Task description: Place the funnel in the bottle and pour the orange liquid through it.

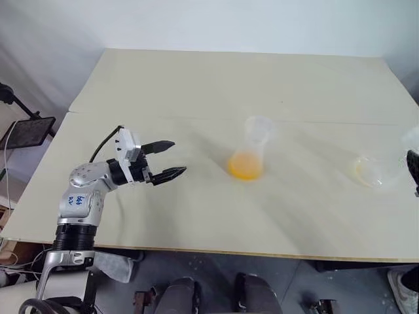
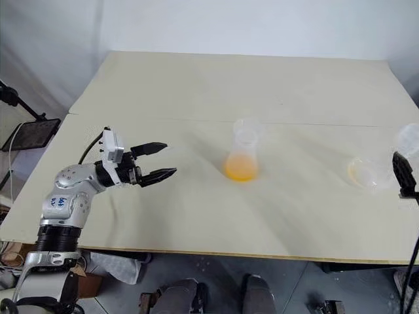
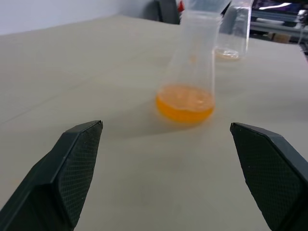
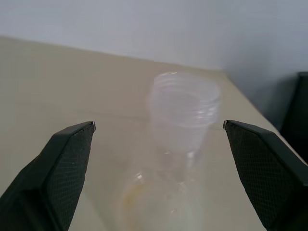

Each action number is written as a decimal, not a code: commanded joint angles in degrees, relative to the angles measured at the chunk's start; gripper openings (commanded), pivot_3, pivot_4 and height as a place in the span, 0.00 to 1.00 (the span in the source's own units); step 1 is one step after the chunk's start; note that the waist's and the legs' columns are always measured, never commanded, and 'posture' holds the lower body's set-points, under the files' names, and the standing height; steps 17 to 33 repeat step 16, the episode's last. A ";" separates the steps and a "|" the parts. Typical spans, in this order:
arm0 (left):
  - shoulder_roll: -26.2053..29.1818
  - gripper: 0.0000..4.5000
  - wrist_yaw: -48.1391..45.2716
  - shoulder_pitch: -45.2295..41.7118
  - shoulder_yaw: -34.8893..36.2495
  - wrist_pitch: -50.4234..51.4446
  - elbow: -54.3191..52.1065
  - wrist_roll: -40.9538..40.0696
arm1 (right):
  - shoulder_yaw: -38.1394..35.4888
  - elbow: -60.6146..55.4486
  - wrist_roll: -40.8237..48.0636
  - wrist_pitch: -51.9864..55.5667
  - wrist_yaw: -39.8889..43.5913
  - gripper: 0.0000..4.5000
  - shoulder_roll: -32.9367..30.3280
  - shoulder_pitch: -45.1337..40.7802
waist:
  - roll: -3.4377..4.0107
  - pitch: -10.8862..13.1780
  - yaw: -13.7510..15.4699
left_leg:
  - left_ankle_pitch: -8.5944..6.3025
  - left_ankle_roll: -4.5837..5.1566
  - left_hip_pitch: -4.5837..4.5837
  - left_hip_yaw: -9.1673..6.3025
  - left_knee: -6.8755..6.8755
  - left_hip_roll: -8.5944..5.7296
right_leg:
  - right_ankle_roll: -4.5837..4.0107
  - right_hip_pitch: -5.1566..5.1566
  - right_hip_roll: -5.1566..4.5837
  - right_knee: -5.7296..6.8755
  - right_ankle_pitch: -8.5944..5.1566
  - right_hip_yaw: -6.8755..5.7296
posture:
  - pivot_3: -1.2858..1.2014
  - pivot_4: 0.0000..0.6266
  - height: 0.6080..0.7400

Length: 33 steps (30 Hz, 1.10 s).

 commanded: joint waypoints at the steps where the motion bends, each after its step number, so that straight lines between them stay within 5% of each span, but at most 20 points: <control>1: 2.07 1.00 -0.54 1.71 1.39 -1.92 -2.11 0.49 | -1.24 -5.48 2.29 -3.74 8.45 0.99 -1.87 6.07 | 0.00 0.00 0.07 | 0.00 0.00 0.00 0.00 0.00 0.00 | 0.00 0.01 -0.01 -0.02 0.00 0.00 | 0.52 0.24 1.00; 7: 4.40 1.00 -0.94 5.72 2.61 -3.25 -4.38 0.05 | 6.67 -17.31 6.34 -2.50 17.71 0.99 -2.76 14.53 | -0.01 0.00 0.05 | 0.00 0.00 0.05 -0.02 -0.07 0.04 | 0.01 0.06 -0.03 -0.10 0.00 0.13 | 0.52 0.24 1.00; 13: 5.46 1.00 -0.10 10.79 3.73 -5.20 -8.31 0.45 | 16.75 -16.98 1.50 -8.69 22.80 0.99 -2.69 13.90 | 0.00 0.00 0.09 | -0.02 -0.02 0.06 -0.10 -0.06 0.04 | 0.00 0.07 -0.11 -0.12 0.00 0.19 | 0.52 0.24 1.00; 33: 6.23 1.00 0.12 12.79 4.49 -5.41 -10.13 0.12 | 17.64 -14.37 0.66 -10.89 23.12 0.99 -2.72 12.80 | -0.03 0.00 0.18 | -0.03 -0.03 0.05 -0.17 -0.06 0.02 | 0.00 0.08 -0.13 -0.12 0.00 0.14 | 0.52 0.24 1.00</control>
